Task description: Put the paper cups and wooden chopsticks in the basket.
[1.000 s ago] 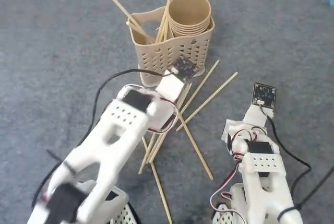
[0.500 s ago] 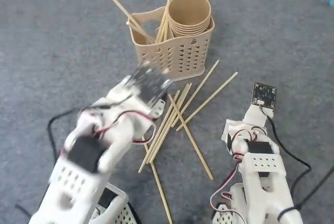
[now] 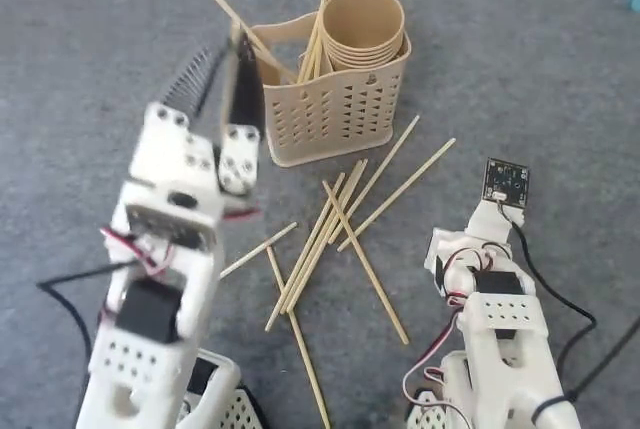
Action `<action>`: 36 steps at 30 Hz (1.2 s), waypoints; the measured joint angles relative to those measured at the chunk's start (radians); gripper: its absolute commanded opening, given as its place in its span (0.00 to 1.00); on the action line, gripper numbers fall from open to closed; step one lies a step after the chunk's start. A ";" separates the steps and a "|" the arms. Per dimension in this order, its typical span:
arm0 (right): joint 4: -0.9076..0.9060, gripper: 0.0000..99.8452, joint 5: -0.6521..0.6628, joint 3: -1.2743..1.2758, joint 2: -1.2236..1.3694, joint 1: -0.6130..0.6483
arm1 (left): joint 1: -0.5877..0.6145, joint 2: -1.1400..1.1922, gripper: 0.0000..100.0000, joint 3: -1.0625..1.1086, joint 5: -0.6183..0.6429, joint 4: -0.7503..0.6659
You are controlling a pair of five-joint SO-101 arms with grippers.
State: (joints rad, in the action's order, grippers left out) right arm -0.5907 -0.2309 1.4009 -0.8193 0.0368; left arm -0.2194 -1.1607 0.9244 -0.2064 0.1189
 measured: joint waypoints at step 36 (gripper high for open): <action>0.000 0.15 0.000 0.000 0.000 0.000 | 0.066 1.011 0.29 -0.569 0.118 -0.278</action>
State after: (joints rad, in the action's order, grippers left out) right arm -0.5907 -0.2309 1.4009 -0.8193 0.0368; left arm -0.1534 -0.1496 0.3552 -0.0882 -0.1588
